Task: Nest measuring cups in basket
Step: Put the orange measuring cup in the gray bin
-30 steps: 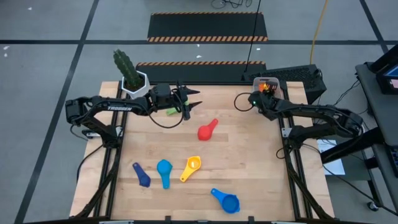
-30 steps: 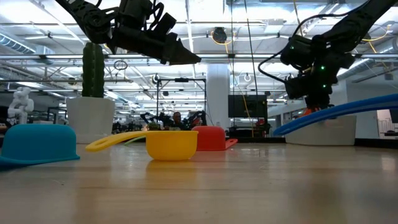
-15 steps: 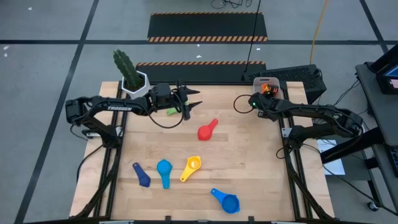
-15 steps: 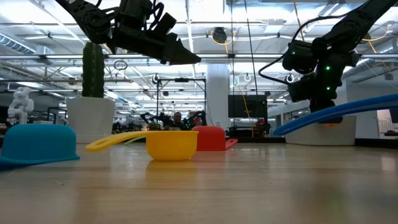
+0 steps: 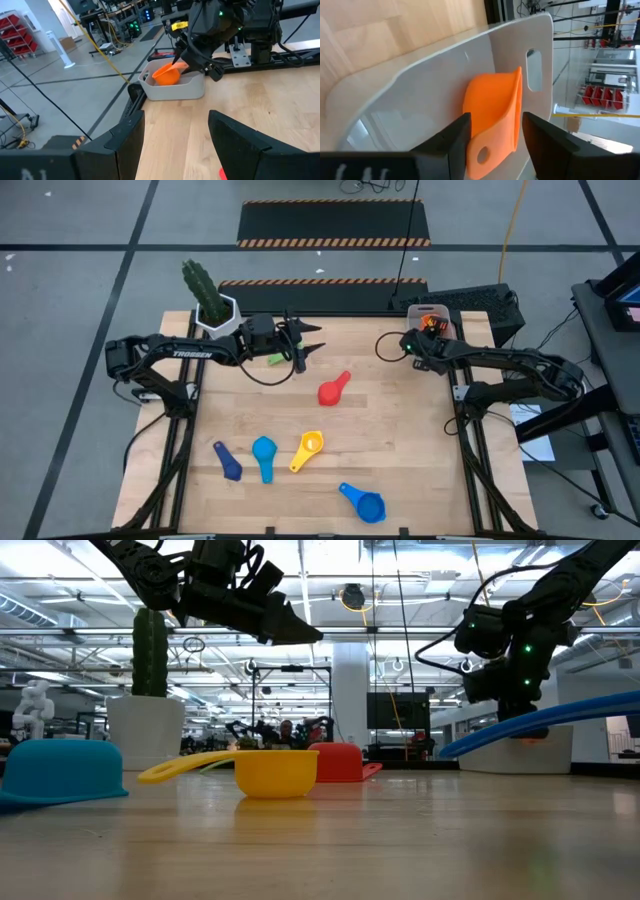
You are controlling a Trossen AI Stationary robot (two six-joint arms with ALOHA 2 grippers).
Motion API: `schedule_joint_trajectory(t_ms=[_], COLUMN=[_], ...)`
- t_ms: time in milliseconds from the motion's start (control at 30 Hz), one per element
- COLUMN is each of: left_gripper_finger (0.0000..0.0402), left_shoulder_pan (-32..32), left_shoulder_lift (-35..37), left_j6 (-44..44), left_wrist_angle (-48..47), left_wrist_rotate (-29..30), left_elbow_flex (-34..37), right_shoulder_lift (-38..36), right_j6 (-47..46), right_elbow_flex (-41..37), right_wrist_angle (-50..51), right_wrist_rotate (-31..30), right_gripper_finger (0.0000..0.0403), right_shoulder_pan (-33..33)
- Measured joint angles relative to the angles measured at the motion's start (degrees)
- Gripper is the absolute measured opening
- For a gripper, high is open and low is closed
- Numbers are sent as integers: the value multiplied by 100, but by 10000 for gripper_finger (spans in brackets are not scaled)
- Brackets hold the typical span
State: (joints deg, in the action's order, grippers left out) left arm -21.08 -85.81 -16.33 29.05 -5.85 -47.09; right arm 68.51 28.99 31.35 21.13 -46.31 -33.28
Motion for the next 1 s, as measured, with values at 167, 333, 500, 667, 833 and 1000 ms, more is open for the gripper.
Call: schedule_joint_trajectory(t_ms=[167,333,500,667,833,1000], left_gripper_finger=[223,223,223,223,223,223], left_shoulder_pan=[0,-10,-39,-37,-37,-44], left_shoulder_lift=[-1,-1,-1,-1,-1,-1], left_j6=[5,12,36,36,57,199], left_wrist_angle=[-5,-7,-27,-23,-23,-23], left_wrist_rotate=[0,-2,0,-2,-2,-3], left_elbow_flex=[0,0,0,0,2,0], right_shoulder_lift=[-24,-210,-470,-611,-740,-933], right_j6=[-246,-304,-372,-463,-656,-787], right_elbow_flex=[3,0,-1,-1,-1,-4], right_wrist_angle=[5,29,152,373,492,496], right_wrist_rotate=[72,370,724,804,1192,1364], right_gripper_finger=[190,205,214,215,215,215], right_shoulder_pan=[1,1,1,3,3,3])
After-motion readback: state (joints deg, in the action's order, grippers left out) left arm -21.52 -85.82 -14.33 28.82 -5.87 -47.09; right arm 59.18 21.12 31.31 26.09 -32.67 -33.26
